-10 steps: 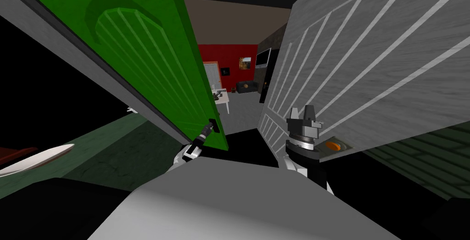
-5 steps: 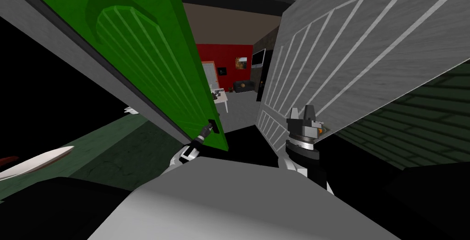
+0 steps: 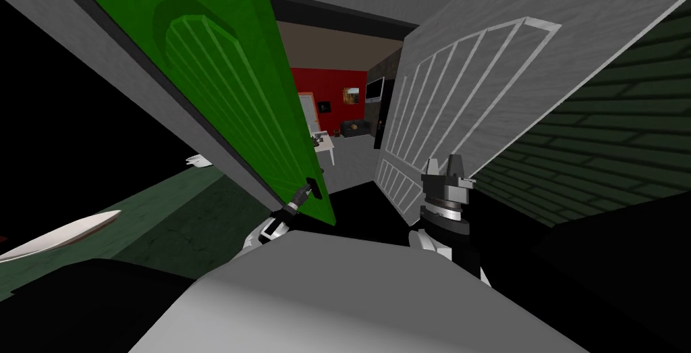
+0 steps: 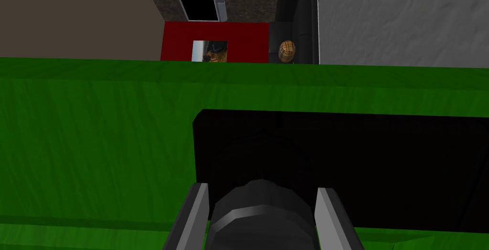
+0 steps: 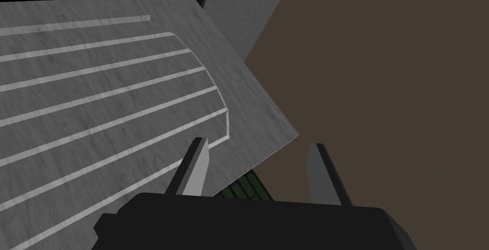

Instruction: Pull the door open

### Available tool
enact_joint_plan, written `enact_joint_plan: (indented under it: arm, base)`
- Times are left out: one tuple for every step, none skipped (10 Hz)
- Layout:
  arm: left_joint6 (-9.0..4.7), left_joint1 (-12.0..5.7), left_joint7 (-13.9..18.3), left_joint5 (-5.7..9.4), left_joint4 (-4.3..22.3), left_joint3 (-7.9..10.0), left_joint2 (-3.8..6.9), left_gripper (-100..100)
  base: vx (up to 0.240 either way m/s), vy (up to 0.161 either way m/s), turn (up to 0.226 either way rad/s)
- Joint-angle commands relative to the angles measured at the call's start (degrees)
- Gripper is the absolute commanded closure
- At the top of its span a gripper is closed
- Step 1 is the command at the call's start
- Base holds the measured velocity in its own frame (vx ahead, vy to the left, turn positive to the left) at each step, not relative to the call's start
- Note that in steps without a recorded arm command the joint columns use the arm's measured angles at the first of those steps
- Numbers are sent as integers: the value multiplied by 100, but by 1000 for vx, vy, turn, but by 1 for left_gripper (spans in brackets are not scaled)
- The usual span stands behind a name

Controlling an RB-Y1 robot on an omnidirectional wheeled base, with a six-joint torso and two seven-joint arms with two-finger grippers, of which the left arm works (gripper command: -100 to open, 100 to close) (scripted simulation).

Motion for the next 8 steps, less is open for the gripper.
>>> enact_joint_plan:
  arm:
    - [-136,32,68,-5,37,-27,93,100]
    - [-172,40,86,-6,47,-34,118,100]
    - [-251,58,125,-9,68,-49,172,100]
    - [-336,78,167,-12,91,-65,230,100]
    - [-422,98,210,-15,114,-82,290,100]
    - [-506,118,252,-18,137,-99,347,100]
    - [-582,135,290,-21,158,-114,399,100]
    - [-648,151,323,-24,175,-126,445,100]
  base:
    - [-144,64,-152]
    - [-188,116,-157]
    - [-186,96,-126]
    - [-233,125,-143]
    - [-235,125,-164]
    - [-209,114,-125]
    - [-199,131,-119]
    - [-192,121,-127]
